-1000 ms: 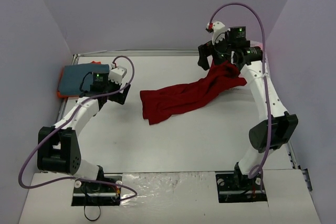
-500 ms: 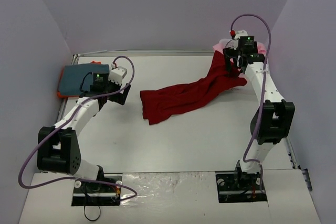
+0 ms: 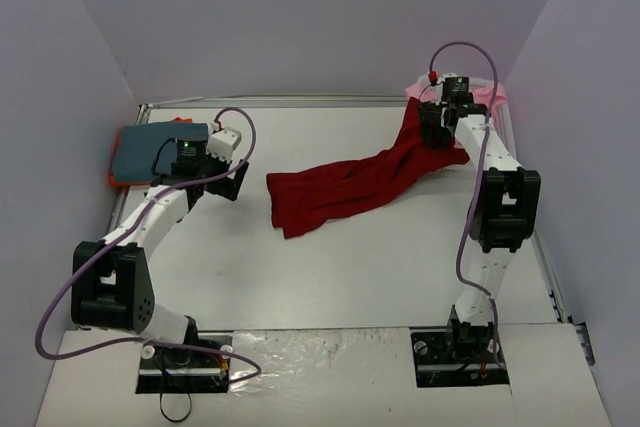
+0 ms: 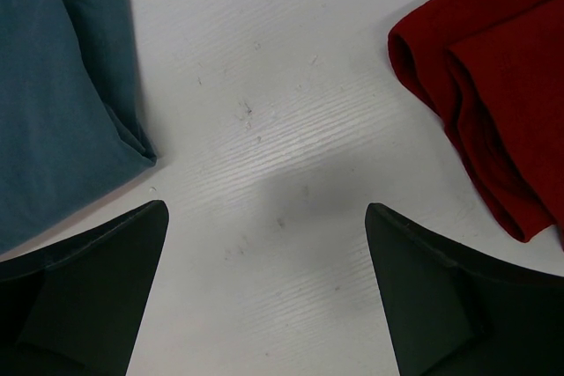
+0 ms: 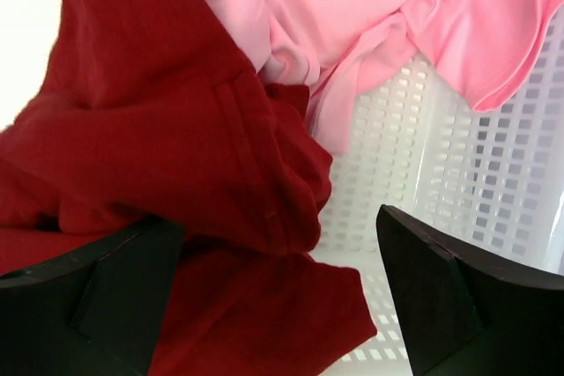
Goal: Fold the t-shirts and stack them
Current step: Move the tshirt to the center of the board, then flatten out the tshirt
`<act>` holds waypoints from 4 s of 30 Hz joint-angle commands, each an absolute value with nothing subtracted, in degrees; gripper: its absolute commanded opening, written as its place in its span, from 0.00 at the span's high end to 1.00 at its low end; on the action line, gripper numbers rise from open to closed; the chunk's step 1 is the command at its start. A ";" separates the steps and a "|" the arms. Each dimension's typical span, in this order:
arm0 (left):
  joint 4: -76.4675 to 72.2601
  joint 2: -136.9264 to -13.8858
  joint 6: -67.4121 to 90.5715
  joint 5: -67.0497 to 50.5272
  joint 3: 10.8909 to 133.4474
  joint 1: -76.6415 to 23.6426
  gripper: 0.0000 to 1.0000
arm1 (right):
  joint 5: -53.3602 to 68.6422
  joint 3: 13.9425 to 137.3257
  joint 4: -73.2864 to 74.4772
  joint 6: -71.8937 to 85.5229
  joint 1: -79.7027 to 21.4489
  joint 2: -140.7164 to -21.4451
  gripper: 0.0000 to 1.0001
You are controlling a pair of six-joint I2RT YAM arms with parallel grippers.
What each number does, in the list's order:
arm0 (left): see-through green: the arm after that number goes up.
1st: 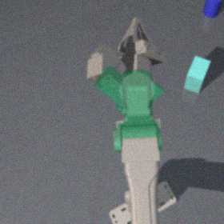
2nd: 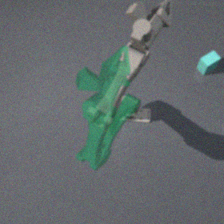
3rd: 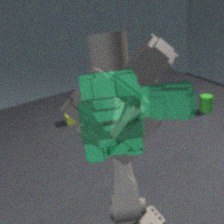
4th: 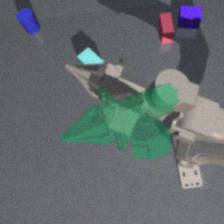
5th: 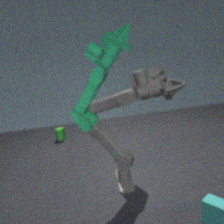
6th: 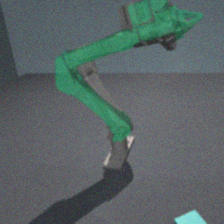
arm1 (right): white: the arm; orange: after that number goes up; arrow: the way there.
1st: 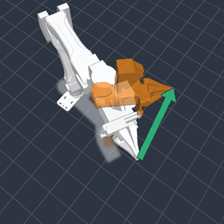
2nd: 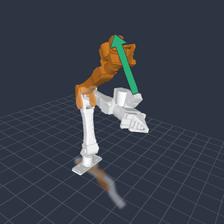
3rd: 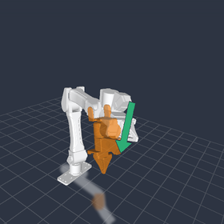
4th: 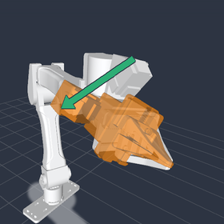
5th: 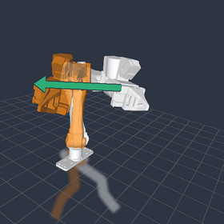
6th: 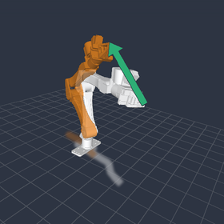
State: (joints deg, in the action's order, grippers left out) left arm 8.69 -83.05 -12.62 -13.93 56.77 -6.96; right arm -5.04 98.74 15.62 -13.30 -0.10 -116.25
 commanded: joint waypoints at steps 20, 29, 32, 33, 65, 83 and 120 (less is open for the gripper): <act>8.17 -82.53 -12.04 -15.21 57.74 -5.89 0.06 | 6.66 113.37 25.12 -14.50 -5.17 -102.93 1.00; 8.44 -82.53 -12.39 -13.54 58.01 -5.62 0.06 | 38.06 117.25 42.09 -23.37 -21.08 -95.54 0.82; 8.53 -82.53 -12.39 -13.18 58.10 -5.36 0.06 | 34.12 115.23 41.84 -26.54 -19.61 -94.83 0.26; 8.44 -82.62 -12.39 -13.18 58.10 -5.19 0.06 | 32.45 115.05 41.31 -26.46 -18.82 -95.01 0.19; 8.26 -83.58 -12.04 -15.20 57.74 -4.57 0.06 | 10.73 111.71 30.50 -18.46 -9.67 -122.33 0.93; 9.05 -83.85 -11.69 -15.91 58.18 -4.48 0.06 | -3.07 111.18 28.30 -15.82 -5.19 -127.00 1.00; 14.59 -82.62 -11.86 -25.40 60.91 -0.36 0.06 | 19.33 95.10 38.14 -28.82 -16.68 -100.99 0.53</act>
